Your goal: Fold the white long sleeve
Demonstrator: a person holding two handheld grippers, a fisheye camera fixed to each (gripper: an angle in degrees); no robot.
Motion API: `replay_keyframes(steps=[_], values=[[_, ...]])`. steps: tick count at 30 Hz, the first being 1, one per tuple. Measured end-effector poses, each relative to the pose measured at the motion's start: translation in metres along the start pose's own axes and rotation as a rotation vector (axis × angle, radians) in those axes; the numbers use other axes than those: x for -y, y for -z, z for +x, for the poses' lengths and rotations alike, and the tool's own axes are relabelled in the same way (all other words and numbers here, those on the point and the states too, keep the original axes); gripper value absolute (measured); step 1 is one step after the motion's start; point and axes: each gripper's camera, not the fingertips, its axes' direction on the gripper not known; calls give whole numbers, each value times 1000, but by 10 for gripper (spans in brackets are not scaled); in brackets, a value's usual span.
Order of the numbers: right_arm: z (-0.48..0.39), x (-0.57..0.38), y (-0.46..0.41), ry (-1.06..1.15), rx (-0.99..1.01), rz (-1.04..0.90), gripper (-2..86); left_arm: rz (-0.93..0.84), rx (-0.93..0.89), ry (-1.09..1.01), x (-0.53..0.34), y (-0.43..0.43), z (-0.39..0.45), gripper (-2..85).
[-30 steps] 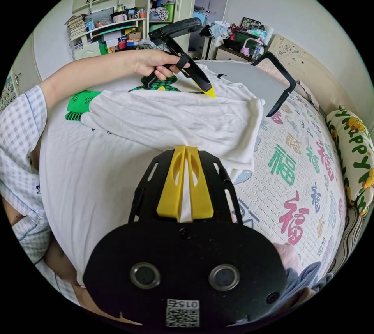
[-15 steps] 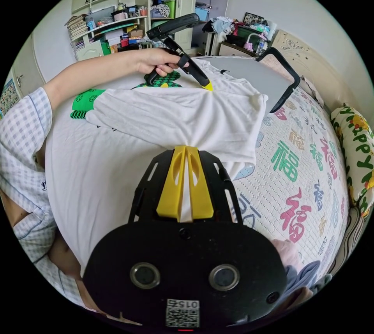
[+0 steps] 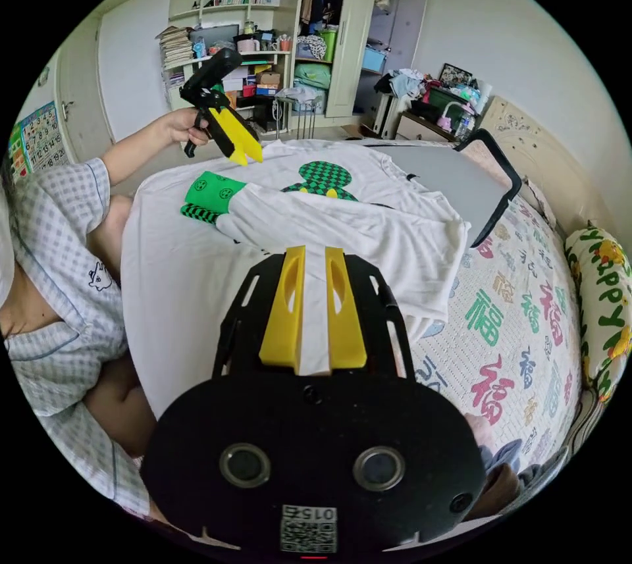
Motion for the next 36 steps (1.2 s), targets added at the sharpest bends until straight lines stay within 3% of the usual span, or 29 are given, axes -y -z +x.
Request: replay_keyframes(steps=[4, 8, 14, 19, 23, 36], values=[[-72, 30, -1, 59, 71, -26, 69, 29, 35, 3, -64, 15, 17, 120], [-139, 54, -10, -30, 117, 45, 87, -8, -4, 5, -91, 2, 18, 134], [-200, 84, -47, -98, -65, -26, 106, 14, 70, -67, -99, 12, 49, 121], [-216, 105, -85, -129, -134, -161, 105, 42, 163, -102, -107, 18, 73, 59], [-224, 108, -97, -139, -213, -183, 41, 84, 189, -87, -115, 27, 81, 3], [-229, 108, -76, -67, -173, -189, -3, 101, 179, -107, -134, 55, 103, -5]])
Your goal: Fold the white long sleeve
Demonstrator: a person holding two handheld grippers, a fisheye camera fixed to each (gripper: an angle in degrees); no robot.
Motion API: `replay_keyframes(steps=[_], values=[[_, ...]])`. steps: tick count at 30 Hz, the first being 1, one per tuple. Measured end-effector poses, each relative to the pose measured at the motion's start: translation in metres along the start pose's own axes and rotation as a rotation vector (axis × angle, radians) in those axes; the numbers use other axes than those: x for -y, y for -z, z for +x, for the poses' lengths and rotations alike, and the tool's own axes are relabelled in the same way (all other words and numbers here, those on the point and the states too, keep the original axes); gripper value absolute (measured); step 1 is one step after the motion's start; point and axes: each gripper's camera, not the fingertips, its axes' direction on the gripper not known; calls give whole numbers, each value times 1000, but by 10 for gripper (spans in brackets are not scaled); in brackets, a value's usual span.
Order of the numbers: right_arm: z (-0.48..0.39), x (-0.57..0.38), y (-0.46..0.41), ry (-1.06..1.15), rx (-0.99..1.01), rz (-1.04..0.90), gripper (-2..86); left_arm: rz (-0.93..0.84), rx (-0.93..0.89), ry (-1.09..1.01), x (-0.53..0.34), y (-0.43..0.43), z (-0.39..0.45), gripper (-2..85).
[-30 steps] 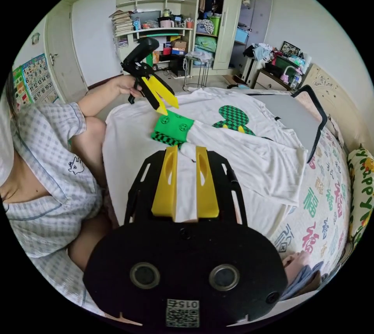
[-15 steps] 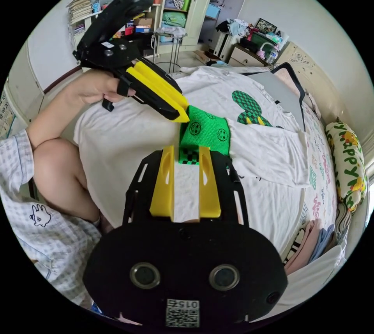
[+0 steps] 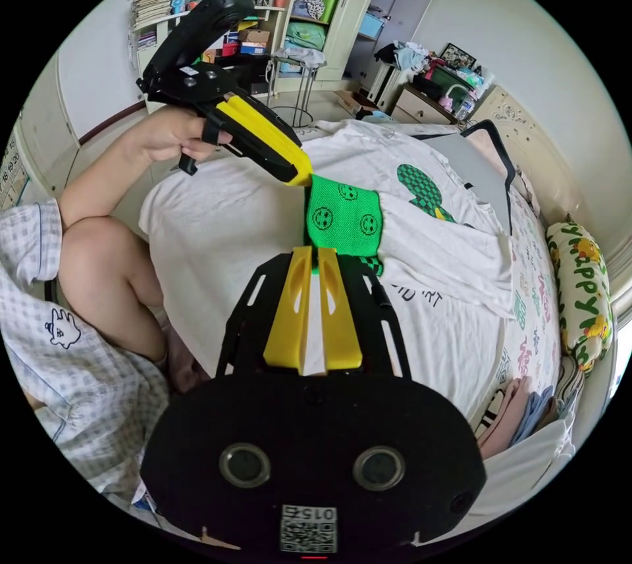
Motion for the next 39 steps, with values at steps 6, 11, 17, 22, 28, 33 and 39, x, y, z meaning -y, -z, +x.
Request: replay_keyframes(steps=[6, 11, 17, 22, 28, 33, 39], values=[[17, -9, -7, 32, 62, -65, 7, -140, 69, -61, 7, -19, 21, -1], [66, -41, 19, 20, 215, -29, 17, -161, 104, -33, 4, -3, 16, 1], [186, -114, 62, -339, 1, 155, 32, 101, -83, -56, 31, 41, 37, 25], [307, -161, 45, -717, 32, 193, 34, -5, -109, -224, 96, -11, 86, 63], [391, -169, -9, -870, 145, 131, 62, -168, -5, -280, 146, -89, 103, 73], [440, -171, -43, -976, 250, 149, 71, -199, 53, -288, 151, -111, 104, 75], [472, -169, -67, -1033, 274, 145, 27, -177, -21, -268, 154, -118, 98, 57]])
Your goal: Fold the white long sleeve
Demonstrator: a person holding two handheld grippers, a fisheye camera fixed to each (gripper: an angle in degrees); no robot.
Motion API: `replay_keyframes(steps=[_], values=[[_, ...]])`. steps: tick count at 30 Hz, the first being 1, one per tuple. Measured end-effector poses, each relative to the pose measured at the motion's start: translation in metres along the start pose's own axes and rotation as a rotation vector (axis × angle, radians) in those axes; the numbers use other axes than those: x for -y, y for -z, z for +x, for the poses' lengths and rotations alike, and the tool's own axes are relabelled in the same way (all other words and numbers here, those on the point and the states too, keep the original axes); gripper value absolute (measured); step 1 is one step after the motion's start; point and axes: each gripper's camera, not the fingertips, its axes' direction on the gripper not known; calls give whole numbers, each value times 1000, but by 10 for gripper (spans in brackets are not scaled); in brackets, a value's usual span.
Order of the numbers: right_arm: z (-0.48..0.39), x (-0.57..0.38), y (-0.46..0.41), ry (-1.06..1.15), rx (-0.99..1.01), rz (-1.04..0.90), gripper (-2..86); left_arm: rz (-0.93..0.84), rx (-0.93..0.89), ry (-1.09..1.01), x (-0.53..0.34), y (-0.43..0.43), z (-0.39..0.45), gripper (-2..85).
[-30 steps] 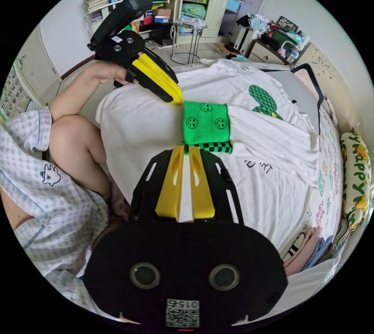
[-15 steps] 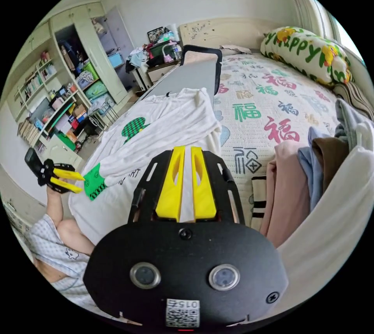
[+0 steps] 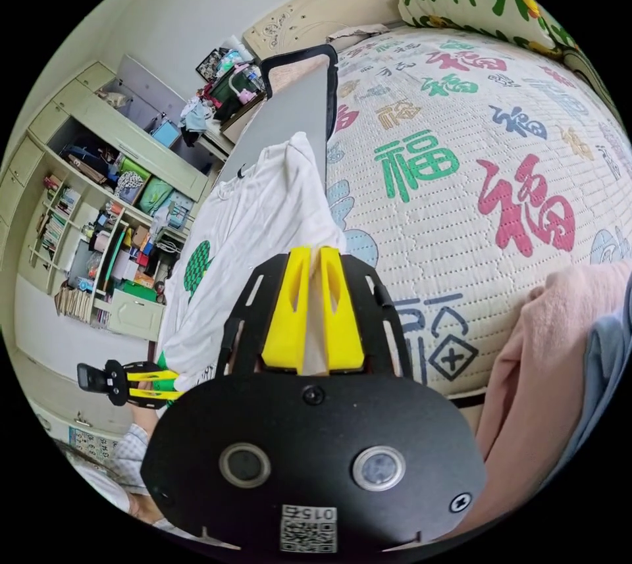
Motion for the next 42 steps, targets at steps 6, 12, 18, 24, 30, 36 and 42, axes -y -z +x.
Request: replay_keyframes(steps=[6, 12, 18, 24, 30, 36, 42], values=[[3, 5, 1, 22, -43, 44, -4, 30, -82, -17, -4, 0, -2, 12], [-19, 11, -17, 120, -204, 5, -6, 17, -76, -68, 0, -10, 10, 7], [-44, 12, -35, 198, -301, -35, 1, 27, -78, -66, -4, -17, 11, 19], [-58, 2, -29, 220, -303, -33, 25, 39, -194, 5, -30, 2, -14, 52], [-118, -38, -5, 374, -237, 70, 0, 170, -95, 155, -86, 39, -42, 52], [-248, -111, -38, 779, 47, -17, 4, 79, -99, 160, -97, 7, -44, 52], [-340, -177, -119, 1043, 48, -275, 32, 33, -111, 169, -119, -13, -51, 50]])
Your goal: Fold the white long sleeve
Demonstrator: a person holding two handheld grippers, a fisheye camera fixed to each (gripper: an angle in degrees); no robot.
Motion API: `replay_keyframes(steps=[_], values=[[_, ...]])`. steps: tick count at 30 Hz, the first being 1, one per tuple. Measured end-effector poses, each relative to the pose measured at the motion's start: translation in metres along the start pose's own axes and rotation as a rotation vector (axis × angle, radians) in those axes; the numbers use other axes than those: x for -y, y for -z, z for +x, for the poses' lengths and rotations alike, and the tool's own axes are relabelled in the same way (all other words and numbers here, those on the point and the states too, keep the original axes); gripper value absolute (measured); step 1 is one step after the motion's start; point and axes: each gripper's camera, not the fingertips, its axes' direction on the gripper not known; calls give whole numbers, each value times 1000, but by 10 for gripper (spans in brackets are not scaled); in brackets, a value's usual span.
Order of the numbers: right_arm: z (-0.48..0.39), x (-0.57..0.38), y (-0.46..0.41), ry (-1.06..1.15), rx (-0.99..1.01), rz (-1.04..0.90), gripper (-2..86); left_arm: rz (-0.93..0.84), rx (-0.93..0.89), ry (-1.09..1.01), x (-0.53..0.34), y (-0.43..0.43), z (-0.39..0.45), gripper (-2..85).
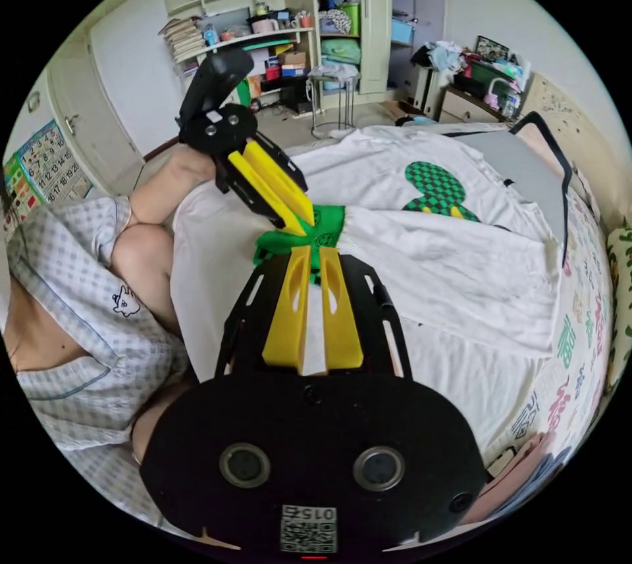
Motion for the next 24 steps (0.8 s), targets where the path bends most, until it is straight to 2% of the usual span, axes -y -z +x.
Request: replay_keyframes(steps=[3, 6, 9, 11, 13, 18, 20, 24], values=[[-17, 15, -22, 13, -44, -36, 32, 39, -31, 27, -26, 17, -13, 45], [-25, 29, -28, 8, -57, -85, 26, 186, -26, 143, -71, 62, -46, 46], [-34, 44, -30, 6, -76, -115, 29, 440, 13, 399, -153, 114, -102, 55], [-40, 61, -25, 2, -102, -107, 37, 626, 29, 652, -239, 131, -154, 68], [-42, 78, -19, -6, -137, -78, 40, 689, 6, 828, -299, 125, -193, 82], [-37, 149, -23, -37, -146, 22, 40, 800, -317, 1157, -420, 51, -284, 124], [-36, 193, -42, -16, -170, 46, 41, 861, -512, 1260, -454, 5, -320, 142], [-31, 262, -92, 18, -208, 25, 46, 878, -640, 1344, -469, -44, -361, 176]])
